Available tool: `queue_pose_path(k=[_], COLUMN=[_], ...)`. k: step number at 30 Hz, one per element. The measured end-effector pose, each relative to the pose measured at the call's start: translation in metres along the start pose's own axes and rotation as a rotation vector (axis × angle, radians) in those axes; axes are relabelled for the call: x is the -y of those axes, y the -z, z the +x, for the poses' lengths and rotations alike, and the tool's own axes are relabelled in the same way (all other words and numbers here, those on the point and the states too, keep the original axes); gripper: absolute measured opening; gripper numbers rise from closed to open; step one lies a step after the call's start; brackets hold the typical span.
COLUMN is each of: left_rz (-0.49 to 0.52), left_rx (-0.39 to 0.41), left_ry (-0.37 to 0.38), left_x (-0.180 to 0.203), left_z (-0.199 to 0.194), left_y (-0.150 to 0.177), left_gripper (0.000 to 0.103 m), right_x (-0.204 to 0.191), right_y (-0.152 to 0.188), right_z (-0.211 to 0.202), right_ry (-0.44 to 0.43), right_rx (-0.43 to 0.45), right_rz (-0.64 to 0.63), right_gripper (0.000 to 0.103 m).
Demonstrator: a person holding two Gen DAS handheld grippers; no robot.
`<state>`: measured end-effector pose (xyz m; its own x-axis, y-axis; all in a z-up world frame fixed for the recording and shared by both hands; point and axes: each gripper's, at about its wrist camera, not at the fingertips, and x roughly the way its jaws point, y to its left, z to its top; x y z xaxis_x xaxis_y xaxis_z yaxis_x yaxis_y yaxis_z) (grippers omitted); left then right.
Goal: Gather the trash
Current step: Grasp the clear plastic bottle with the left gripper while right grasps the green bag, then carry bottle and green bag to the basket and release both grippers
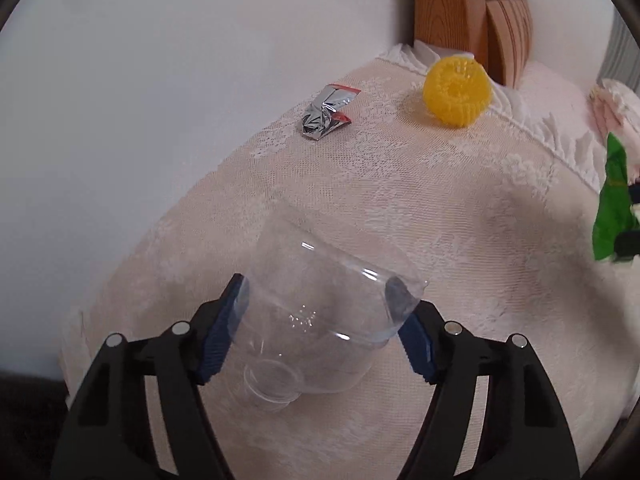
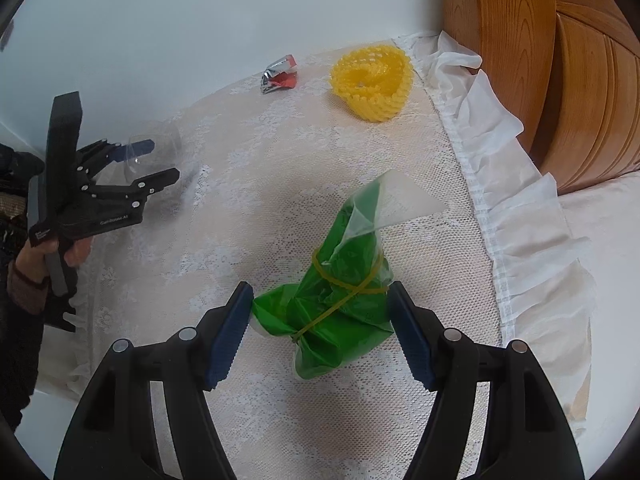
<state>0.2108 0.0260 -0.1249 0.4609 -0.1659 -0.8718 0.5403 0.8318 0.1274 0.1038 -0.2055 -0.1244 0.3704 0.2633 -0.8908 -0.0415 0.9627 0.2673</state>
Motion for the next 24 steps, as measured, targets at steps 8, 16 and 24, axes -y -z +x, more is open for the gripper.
queue_pose_path(k=[8, 16, 24], left_rz=[-0.278, -0.377, -0.367], left_rx=[-0.014, -0.071, -0.045], left_ry=[-0.073, -0.059, -0.045], left_x=[0.054, 0.115, 0.153], left_z=[-0.061, -0.091, -0.117], left_y=[0.060, 0.115, 0.124], left_gripper=[0.069, 0.069, 0.069], right_x=[-0.001, 0.003, 0.001], right_y=[0.038, 0.088, 0.117], right_z=[-0.030, -0.053, -0.070], right_ry=[-0.028, -0.069, -0.078], right_rx=[0.017, 0.001, 0.036], right_rz=[-0.021, -0.037, -0.057], right_gripper=[0.069, 0.069, 0.069])
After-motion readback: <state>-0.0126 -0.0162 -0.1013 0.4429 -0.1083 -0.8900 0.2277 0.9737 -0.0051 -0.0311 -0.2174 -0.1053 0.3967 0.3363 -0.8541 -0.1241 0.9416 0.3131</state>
